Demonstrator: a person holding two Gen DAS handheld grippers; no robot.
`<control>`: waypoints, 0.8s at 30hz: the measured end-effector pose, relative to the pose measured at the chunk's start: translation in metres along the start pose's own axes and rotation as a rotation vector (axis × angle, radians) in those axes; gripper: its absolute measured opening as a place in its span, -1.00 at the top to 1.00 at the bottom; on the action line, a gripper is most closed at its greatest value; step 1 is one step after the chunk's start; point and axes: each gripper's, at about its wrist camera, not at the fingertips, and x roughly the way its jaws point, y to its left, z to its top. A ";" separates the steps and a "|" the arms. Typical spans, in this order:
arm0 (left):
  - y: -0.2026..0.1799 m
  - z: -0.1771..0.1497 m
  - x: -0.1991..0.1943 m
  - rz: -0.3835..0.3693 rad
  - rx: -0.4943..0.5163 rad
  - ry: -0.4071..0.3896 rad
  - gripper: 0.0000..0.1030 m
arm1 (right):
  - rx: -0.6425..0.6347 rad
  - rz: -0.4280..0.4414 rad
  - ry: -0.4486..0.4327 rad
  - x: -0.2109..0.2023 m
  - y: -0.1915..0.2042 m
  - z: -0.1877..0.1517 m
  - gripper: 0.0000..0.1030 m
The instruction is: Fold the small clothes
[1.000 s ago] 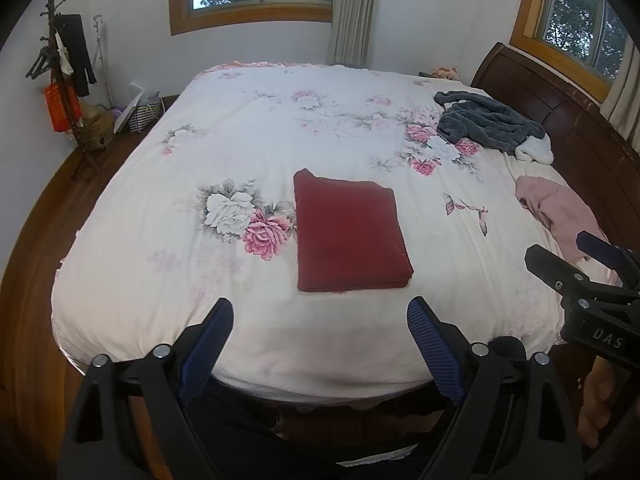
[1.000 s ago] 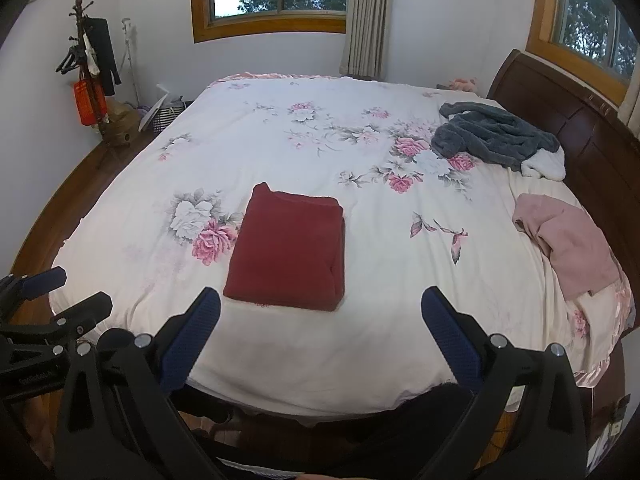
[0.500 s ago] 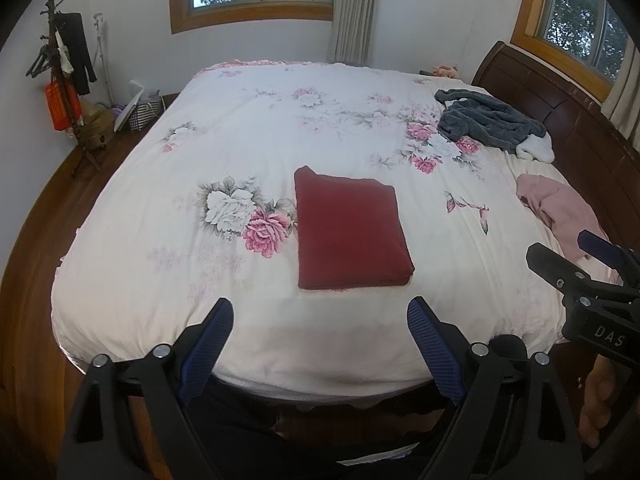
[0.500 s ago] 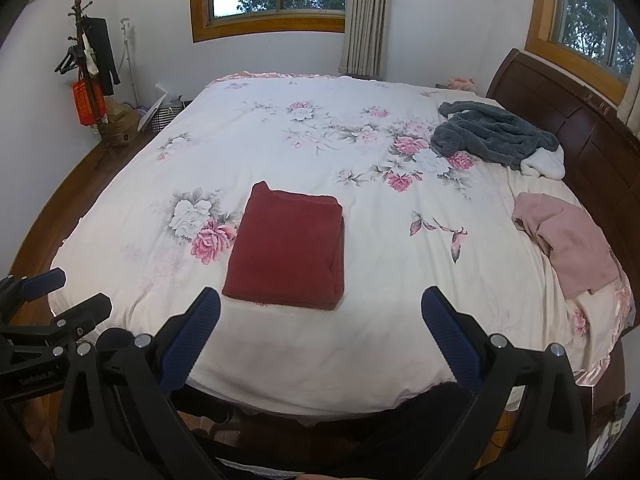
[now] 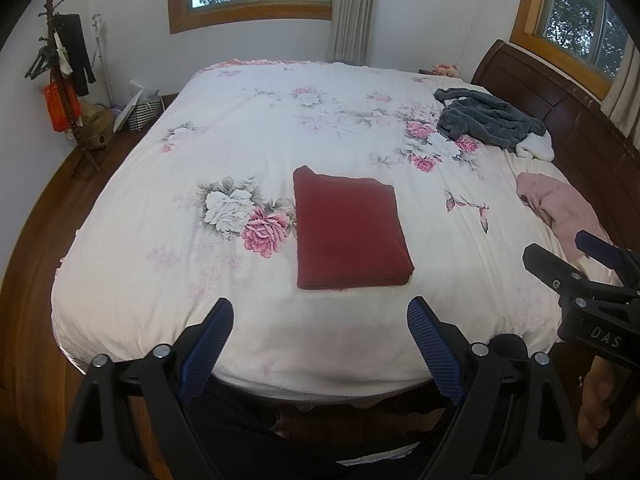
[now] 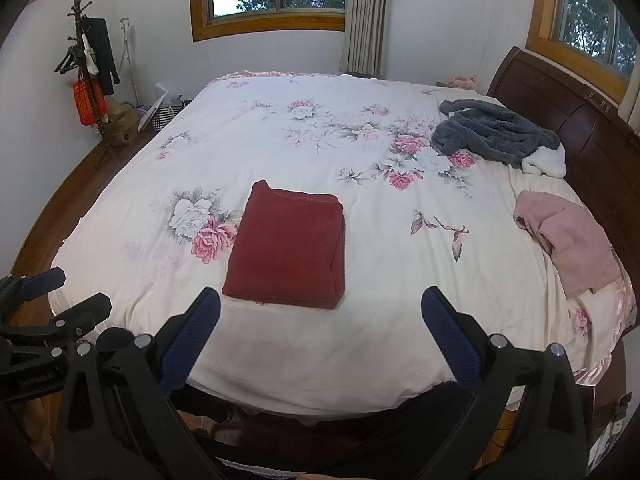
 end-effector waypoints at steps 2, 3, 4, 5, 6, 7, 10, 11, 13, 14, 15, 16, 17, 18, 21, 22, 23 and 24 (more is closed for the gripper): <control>0.000 0.000 0.000 0.000 0.001 -0.001 -0.73 | -0.001 0.000 0.000 0.000 0.000 -0.001 -0.94; 0.000 0.001 0.000 -0.001 0.001 0.001 -0.73 | -0.001 -0.001 0.000 0.000 0.000 0.000 -0.94; 0.000 0.001 0.000 -0.001 0.001 0.001 -0.73 | -0.001 0.000 0.000 0.000 0.000 0.000 -0.94; 0.000 0.001 0.000 -0.001 0.002 0.001 -0.73 | 0.000 0.002 0.001 0.000 0.000 0.000 -0.94; 0.001 0.001 0.000 -0.001 0.002 0.001 -0.73 | -0.001 0.002 0.001 0.001 0.000 -0.001 -0.94; 0.000 0.001 0.000 -0.001 0.001 0.001 -0.73 | -0.001 0.002 0.001 0.001 0.000 -0.001 -0.94; 0.001 0.001 0.001 0.001 0.000 0.000 -0.73 | -0.001 0.002 0.001 0.001 0.000 -0.001 -0.94; 0.001 0.002 0.000 -0.001 0.001 0.001 -0.73 | -0.001 0.002 0.001 0.001 0.000 -0.001 -0.94; 0.001 0.002 0.001 -0.001 0.002 0.000 -0.73 | -0.001 0.002 0.001 0.001 0.000 -0.001 -0.94; 0.002 0.002 0.001 -0.001 0.003 0.000 -0.73 | -0.001 0.002 0.000 0.001 0.000 0.000 -0.94; 0.002 0.002 0.001 -0.002 0.003 0.001 -0.73 | -0.001 0.002 0.001 0.001 0.000 0.000 -0.94; 0.002 0.002 0.001 -0.002 0.003 0.000 -0.73 | 0.000 0.002 0.001 0.001 0.000 0.000 -0.94; 0.002 0.002 0.001 -0.001 0.004 0.000 -0.73 | -0.001 0.003 0.001 0.001 0.000 0.000 -0.94; 0.002 0.002 0.001 -0.001 0.004 0.000 -0.73 | -0.002 0.003 0.001 0.001 0.001 -0.002 -0.94; 0.002 0.002 0.001 -0.001 0.003 0.001 -0.73 | -0.002 0.007 0.001 0.002 0.002 -0.003 -0.94; 0.002 0.002 0.001 0.000 0.003 0.003 -0.73 | -0.003 0.008 0.001 0.003 0.002 -0.004 -0.94; 0.002 0.002 0.001 -0.001 0.003 0.004 -0.73 | -0.004 0.008 0.000 0.003 0.003 -0.005 -0.94; 0.002 0.002 0.001 0.000 0.003 0.003 -0.73 | -0.004 0.006 0.000 0.003 0.003 -0.005 -0.94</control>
